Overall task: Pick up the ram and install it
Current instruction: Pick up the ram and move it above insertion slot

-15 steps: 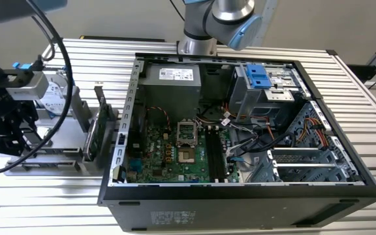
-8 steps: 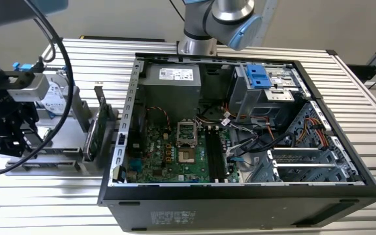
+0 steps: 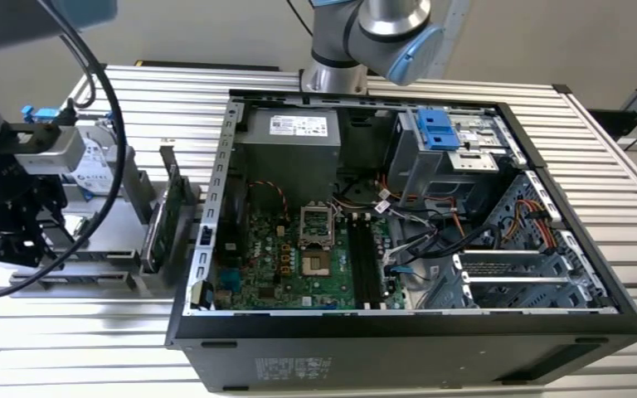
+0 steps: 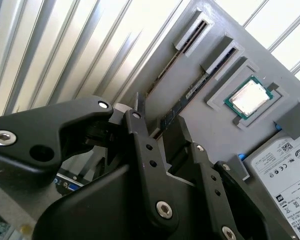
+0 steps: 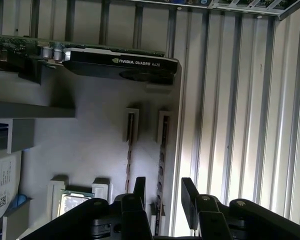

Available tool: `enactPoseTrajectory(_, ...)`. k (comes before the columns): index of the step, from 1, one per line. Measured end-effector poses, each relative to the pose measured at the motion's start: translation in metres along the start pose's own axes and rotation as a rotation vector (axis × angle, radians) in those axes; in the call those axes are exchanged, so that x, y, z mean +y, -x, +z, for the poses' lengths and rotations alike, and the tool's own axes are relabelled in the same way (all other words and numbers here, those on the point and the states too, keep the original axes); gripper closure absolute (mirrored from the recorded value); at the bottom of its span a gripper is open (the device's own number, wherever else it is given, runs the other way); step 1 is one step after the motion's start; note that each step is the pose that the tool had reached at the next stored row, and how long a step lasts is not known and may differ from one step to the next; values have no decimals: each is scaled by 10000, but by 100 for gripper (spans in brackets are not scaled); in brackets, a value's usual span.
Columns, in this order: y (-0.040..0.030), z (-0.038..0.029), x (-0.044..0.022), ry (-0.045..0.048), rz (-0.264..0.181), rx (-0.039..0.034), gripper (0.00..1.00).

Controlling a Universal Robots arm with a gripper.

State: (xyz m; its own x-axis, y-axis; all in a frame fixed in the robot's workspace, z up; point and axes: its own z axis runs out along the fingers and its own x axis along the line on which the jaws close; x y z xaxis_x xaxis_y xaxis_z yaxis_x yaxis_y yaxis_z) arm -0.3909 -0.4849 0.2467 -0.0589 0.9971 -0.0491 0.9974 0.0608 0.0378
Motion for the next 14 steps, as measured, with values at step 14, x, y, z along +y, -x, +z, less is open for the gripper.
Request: enactPoseTrajectory(14,-15,37,-4,-1,-1,-26,0)
